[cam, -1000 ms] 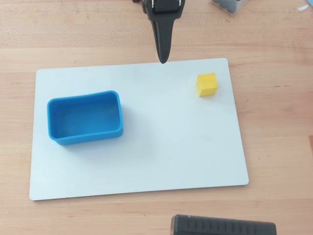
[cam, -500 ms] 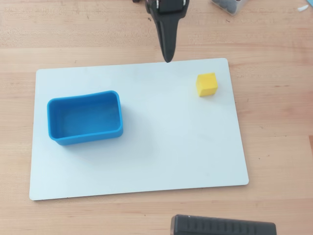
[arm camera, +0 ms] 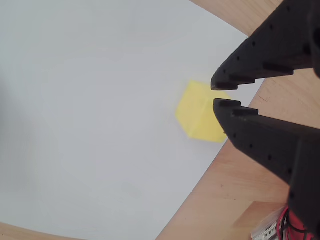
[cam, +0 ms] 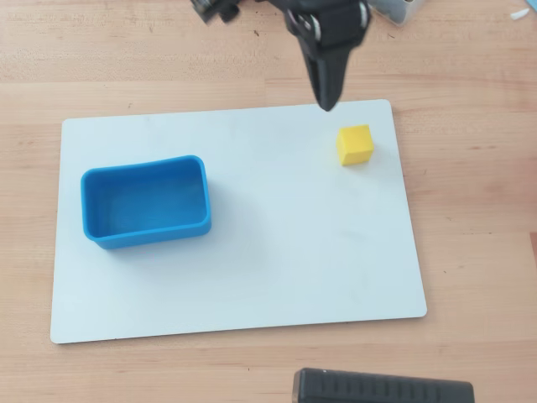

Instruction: Pick up yellow cube and drop it in the blue rectangular bin

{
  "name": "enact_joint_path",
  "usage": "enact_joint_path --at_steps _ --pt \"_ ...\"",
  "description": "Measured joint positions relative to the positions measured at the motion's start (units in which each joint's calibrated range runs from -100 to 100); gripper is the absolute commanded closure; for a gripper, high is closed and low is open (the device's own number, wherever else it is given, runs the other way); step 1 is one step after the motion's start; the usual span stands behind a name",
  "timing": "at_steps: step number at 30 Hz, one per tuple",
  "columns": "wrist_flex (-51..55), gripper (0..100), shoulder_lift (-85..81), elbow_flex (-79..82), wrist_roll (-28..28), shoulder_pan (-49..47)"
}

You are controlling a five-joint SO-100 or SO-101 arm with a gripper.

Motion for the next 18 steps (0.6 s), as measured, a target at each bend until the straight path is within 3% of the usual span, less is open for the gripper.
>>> enact_joint_path --at_steps 10,18 --pt "8.4 100 26.1 -22.2 -3.5 -3.1" --pt "10.0 100 33.1 -28.9 -4.8 -7.3"
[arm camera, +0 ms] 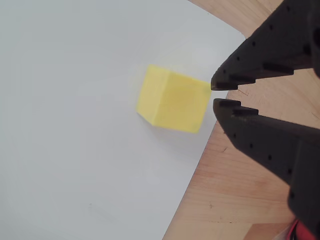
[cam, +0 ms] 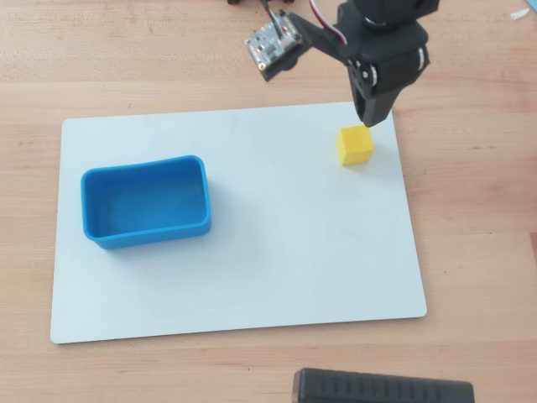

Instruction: Pick up yellow cube and drop it in the blue rectangular bin

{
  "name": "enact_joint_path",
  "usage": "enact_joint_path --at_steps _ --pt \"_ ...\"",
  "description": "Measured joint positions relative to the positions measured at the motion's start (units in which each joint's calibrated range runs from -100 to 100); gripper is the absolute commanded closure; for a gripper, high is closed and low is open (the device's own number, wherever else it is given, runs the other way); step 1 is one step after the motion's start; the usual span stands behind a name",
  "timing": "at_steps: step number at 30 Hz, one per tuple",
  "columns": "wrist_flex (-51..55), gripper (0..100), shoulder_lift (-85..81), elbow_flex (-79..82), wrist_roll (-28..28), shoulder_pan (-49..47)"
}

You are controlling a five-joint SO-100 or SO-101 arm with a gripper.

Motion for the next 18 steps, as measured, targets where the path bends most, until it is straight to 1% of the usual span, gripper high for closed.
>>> enact_joint_path --at_steps 5,14,16,18 --pt "1.7 100 3.0 -3.1 -0.2 0.1" --pt "5.2 100 5.6 -7.9 -0.4 3.3" --pt "5.2 98 6.2 -8.1 -0.4 3.6" --pt "5.5 93 6.7 -8.1 -0.4 3.5"
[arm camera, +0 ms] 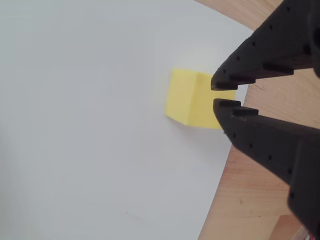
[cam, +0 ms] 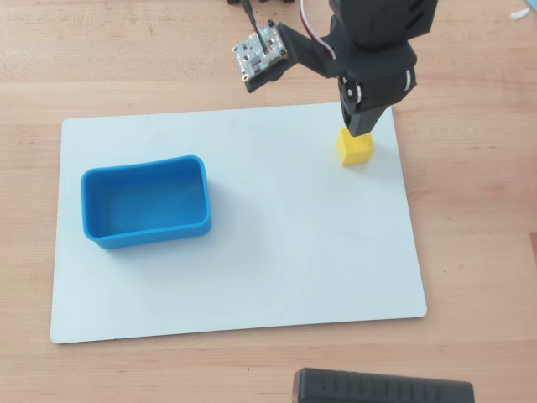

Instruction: Pick up yellow cube and drop it in the blue rectangular bin

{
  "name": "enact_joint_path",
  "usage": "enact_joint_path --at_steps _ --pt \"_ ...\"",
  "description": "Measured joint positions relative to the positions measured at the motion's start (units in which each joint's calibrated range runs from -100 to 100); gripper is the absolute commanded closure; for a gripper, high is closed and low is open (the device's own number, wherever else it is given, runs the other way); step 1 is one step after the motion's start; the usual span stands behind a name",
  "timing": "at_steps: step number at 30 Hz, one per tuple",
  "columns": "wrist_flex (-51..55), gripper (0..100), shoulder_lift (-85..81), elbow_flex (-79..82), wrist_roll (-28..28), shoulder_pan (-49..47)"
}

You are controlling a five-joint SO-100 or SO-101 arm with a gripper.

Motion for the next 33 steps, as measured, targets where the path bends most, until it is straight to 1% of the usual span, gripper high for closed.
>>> enact_joint_path --at_steps 2,5,7,9,14,23,33 --pt "0.4 87 0.6 0.0 0.0 0.0" --pt "1.1 82 0.6 0.0 0.0 -0.1" --pt "1.6 76 0.6 0.0 -0.3 -0.5" --pt "2.1 73 0.6 0.0 -0.8 -0.8" --pt "2.9 72 0.6 0.0 -1.8 -0.8" --pt "2.9 73 2.9 0.0 -1.8 -2.8" --pt "2.9 73 6.2 -0.2 -1.8 -2.8"
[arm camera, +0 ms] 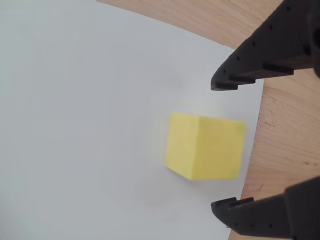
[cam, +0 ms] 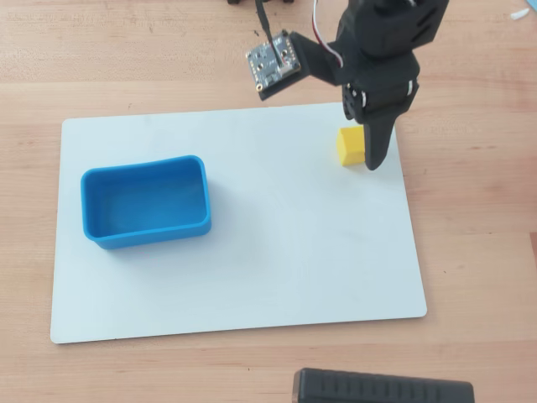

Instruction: Pick up yellow cube and drop it in the blue rectangular bin

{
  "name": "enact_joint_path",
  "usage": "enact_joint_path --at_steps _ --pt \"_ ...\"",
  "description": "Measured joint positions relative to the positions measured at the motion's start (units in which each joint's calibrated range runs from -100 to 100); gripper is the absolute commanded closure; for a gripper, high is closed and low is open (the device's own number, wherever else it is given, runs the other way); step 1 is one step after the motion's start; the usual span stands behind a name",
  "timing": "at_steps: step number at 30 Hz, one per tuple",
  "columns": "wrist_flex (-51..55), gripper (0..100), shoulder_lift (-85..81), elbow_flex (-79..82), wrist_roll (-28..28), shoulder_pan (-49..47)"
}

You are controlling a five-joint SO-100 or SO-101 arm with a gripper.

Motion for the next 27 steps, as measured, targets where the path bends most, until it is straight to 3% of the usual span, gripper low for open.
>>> enact_joint_path --at_steps 11,23,27 --pt "-1.3 77 3.1 0.0 0.0 1.2" --pt "-2.4 92 5.1 -0.8 0.0 1.4" --pt "-2.4 93 5.1 -1.1 0.0 1.9"
